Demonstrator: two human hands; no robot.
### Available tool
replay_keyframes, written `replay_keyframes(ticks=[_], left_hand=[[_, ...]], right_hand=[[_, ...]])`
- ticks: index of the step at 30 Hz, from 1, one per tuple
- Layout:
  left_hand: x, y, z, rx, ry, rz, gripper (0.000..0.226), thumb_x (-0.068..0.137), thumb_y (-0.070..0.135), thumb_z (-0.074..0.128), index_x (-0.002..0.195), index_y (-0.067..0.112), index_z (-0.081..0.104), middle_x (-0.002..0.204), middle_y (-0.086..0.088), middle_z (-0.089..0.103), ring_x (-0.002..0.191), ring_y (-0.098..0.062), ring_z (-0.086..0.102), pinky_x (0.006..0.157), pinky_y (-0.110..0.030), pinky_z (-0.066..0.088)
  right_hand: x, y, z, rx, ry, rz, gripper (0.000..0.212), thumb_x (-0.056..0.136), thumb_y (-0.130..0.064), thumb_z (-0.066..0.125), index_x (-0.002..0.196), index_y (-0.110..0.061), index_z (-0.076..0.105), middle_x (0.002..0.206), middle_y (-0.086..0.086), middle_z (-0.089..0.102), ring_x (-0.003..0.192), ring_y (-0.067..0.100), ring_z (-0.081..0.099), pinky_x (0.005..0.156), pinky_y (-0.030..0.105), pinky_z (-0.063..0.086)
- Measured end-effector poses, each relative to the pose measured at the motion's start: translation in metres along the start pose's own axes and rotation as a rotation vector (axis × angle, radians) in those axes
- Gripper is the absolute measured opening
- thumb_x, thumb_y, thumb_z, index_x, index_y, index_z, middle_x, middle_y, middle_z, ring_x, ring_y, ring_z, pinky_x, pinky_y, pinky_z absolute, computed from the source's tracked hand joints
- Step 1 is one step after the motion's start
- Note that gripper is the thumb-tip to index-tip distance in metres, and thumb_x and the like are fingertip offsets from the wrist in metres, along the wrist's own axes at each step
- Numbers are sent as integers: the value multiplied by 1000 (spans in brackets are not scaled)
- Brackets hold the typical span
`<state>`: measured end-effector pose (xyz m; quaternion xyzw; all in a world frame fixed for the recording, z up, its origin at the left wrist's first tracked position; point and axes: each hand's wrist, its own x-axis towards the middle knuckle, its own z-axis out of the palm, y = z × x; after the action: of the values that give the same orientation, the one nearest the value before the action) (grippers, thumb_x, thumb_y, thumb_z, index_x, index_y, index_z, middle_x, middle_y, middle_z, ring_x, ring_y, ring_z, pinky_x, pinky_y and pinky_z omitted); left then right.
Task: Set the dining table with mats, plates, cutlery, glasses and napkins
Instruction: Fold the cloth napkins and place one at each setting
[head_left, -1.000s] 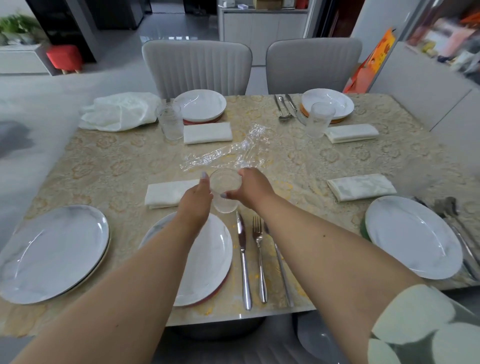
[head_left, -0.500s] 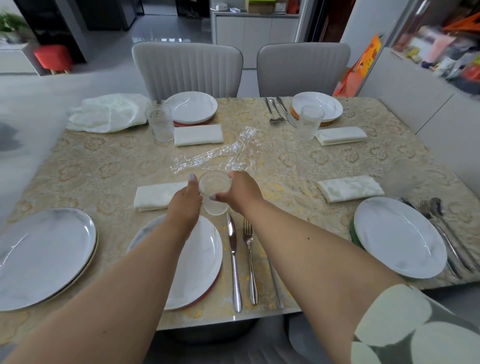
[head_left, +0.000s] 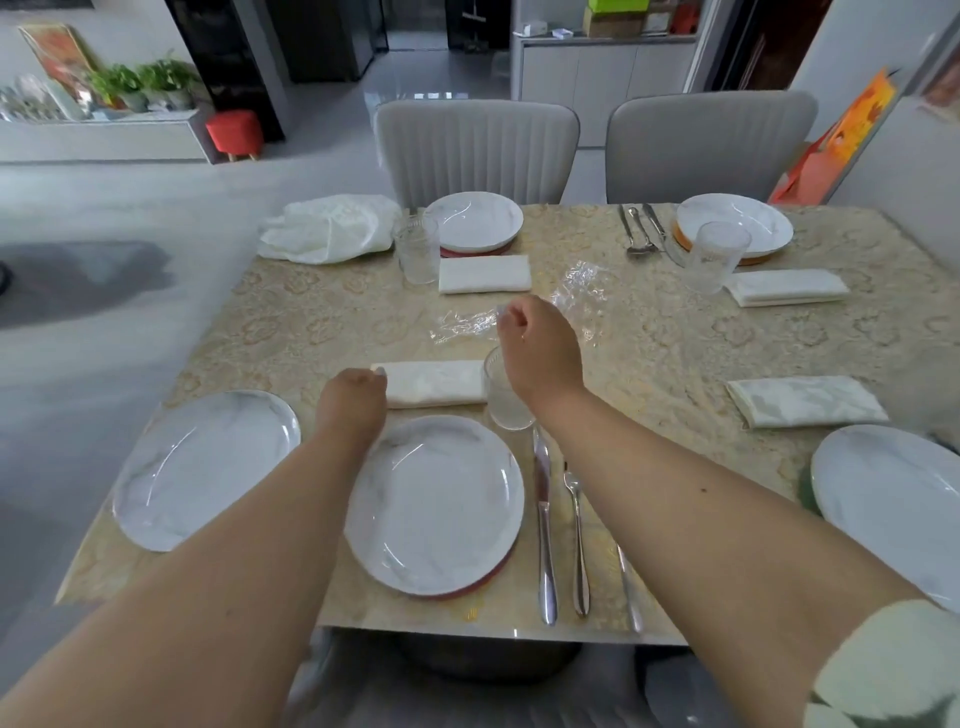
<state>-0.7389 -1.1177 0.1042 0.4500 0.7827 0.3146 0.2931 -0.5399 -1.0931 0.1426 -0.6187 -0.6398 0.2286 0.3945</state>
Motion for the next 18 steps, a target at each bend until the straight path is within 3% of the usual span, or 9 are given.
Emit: replay_keyframes(ticks=[3,6,9,12,14,16,18], left_hand=[[12,-17,-7,-15,5,-62,43,95,21,51,54,9,48,60,-12,50,68,-29,44,66,-31,31],[28,-28,-7,66,-15,-111,45,93,20,54,51,11,44,53,-6,41,65,-27,41,65,-29,32],[47,-36,-2,151,-87,-151,35,96,24,52,63,11,53,66,-5,49,77,-27,51,70,-26,35],[60,-37,8,224,-181,-189,35,100,33,45,96,3,63,100,-15,64,105,-33,59,75,-27,33],[64,-35,12,182,-195,-273,44,99,36,48,114,-5,58,112,-18,64,110,-36,58,80,-29,37],[71,-37,18,133,-238,-316,50,95,40,52,111,-6,58,110,-20,66,105,-38,62,91,-34,46],[81,-41,25,72,-266,-345,51,90,43,57,106,-5,62,105,-23,69,99,-39,66,93,-46,51]], right_hand=[[-18,-18,22,62,-171,27,38,101,-33,38,78,-8,54,72,-1,53,73,20,50,66,32,36],[-30,-26,46,29,-409,122,48,104,-38,29,108,-2,60,106,11,64,105,28,56,88,35,39],[-34,-26,65,57,-529,252,53,104,-44,23,137,-11,48,142,7,49,134,24,40,106,31,28],[-30,-21,80,-26,-567,290,56,102,-48,21,143,-14,41,149,3,41,139,22,34,109,31,25],[-26,-16,88,-110,-589,307,59,101,-51,20,147,-17,35,153,1,34,142,20,29,112,33,22],[-23,-11,94,-161,-609,334,61,101,-53,18,149,-19,32,155,-1,31,143,19,27,113,34,21],[-22,-8,98,-191,-612,346,62,100,-55,17,148,-18,35,154,0,34,141,20,30,111,34,23]])
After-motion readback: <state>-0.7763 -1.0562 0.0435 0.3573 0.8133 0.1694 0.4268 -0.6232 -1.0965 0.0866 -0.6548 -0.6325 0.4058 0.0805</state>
